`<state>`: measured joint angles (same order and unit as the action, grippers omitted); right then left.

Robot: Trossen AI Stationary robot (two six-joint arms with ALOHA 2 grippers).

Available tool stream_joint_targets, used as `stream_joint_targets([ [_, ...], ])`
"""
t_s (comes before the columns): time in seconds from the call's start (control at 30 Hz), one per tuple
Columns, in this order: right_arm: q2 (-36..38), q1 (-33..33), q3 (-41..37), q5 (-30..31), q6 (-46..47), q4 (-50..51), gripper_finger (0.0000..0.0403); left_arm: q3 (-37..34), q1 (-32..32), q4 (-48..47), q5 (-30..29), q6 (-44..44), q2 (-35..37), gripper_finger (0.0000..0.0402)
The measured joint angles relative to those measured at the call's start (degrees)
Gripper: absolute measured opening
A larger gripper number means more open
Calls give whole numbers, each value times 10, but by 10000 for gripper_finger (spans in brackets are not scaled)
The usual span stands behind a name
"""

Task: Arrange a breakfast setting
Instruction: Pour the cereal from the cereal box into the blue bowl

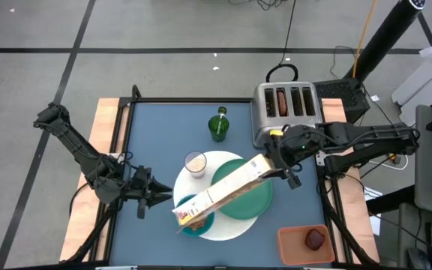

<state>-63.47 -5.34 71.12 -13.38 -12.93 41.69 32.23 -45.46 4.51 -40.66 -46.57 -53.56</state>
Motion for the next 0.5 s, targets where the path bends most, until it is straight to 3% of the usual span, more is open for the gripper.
stream_joint_targets([
  [0.5, -5, 0, -14, 1, -3, -15, 176, 0, 0, 0, 0, 4, 0, 149],
])
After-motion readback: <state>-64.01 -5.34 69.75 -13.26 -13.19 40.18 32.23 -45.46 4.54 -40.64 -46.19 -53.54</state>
